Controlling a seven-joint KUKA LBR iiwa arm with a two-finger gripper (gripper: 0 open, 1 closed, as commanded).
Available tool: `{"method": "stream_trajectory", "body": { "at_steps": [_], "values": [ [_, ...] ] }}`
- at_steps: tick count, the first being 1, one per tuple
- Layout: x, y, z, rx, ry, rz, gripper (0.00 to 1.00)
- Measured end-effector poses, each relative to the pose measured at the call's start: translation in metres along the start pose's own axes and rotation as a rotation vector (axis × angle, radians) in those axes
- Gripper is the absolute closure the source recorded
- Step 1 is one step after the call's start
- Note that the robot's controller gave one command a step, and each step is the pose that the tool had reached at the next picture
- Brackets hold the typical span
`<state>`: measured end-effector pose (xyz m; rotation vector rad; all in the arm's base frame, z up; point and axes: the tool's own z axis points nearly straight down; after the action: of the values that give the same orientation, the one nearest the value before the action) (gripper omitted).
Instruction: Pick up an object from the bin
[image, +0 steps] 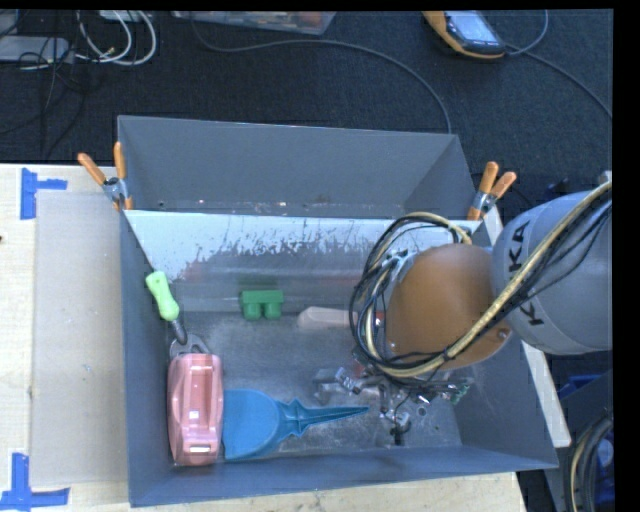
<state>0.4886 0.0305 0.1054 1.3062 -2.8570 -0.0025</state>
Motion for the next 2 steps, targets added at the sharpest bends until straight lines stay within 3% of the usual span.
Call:
{"method": "stream_trajectory", "body": {
  "at_steps": [1, 2],
  "values": [
    [-0.0646, 0.0653, 0.0162, 0.001, -0.006, 0.199, 1.00],
    [-0.0645, 0.0653, 0.0163, 0.001, -0.006, 0.198, 1.00]
  ]
}}
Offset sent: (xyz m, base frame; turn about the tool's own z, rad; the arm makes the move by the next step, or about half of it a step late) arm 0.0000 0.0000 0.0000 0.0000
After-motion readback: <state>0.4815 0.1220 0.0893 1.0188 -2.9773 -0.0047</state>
